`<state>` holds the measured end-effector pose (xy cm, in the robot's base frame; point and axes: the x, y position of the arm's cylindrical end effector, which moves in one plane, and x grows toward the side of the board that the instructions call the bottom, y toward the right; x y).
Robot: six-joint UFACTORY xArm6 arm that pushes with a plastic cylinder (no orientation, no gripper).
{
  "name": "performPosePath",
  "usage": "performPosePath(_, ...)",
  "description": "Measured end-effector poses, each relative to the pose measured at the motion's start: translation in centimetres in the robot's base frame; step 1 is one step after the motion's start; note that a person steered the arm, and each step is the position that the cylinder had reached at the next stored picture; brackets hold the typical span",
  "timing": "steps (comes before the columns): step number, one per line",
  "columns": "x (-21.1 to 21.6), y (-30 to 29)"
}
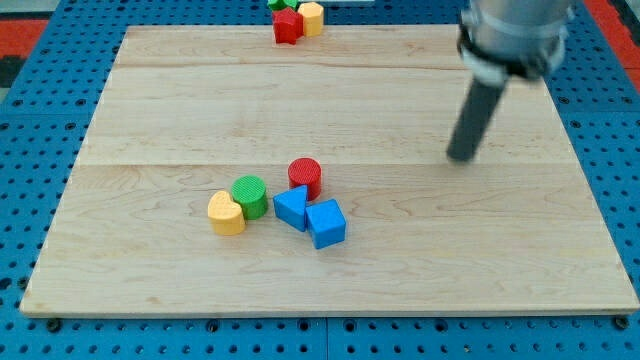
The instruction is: Point your arm closer to red star
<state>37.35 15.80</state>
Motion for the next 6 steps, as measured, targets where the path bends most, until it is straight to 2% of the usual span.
performPosePath(1,-17.9,-2.9)
performPosePath(2,-18.1,-6.8)
performPosePath(3,-11.1,-15.4)
performPosePath(4,-10.1,-29.4)
performPosePath(5,-18.2,-35.6)
performPosePath(6,-18.2,-35.6)
